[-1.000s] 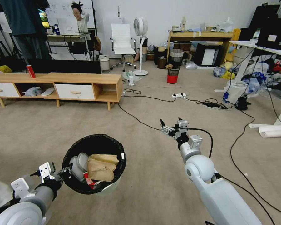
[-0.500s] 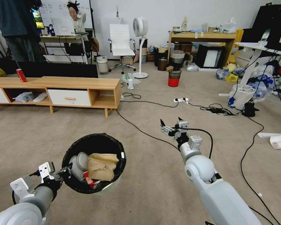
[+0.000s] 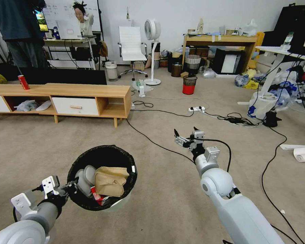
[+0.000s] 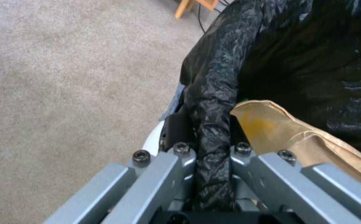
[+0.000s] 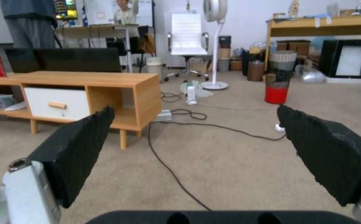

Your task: Pick up the trash bin and place the garbage on the floor into it.

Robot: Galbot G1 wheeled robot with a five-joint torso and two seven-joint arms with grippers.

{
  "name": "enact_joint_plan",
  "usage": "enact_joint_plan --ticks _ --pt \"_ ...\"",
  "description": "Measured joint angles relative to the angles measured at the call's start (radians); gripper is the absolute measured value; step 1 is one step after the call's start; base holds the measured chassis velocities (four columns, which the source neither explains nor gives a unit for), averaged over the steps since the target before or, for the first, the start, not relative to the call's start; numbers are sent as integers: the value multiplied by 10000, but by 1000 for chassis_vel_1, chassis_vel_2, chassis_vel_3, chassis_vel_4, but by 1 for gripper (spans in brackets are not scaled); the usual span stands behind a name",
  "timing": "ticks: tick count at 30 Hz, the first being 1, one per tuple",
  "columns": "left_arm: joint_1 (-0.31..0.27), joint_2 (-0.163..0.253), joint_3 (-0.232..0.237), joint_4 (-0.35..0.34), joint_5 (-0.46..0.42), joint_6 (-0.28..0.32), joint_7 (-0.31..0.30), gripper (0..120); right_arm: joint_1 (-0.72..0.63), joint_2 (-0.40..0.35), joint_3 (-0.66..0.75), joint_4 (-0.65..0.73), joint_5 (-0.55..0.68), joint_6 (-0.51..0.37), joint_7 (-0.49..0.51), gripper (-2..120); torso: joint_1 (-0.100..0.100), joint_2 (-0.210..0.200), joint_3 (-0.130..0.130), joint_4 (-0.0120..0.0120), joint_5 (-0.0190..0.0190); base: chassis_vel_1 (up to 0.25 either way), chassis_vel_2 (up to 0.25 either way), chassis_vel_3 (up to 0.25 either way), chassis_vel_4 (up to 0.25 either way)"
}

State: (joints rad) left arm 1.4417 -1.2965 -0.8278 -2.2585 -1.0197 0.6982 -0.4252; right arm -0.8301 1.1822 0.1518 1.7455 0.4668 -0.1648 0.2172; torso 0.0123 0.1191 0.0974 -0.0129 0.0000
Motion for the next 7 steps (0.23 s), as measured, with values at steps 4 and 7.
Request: enact_joint_plan --ticks 4,7 --pt "-30 9 12 30 -11 8 -20 3 -133 -46 36 56 -4 -37 -14 100 0 0 0 1 0 0 0 0 0" --pt "-52 16 32 56 -109 78 -111 3 -278 -86 149 91 -31 -64 -75 100 0 0 0 -1 1 0 0 0 0"
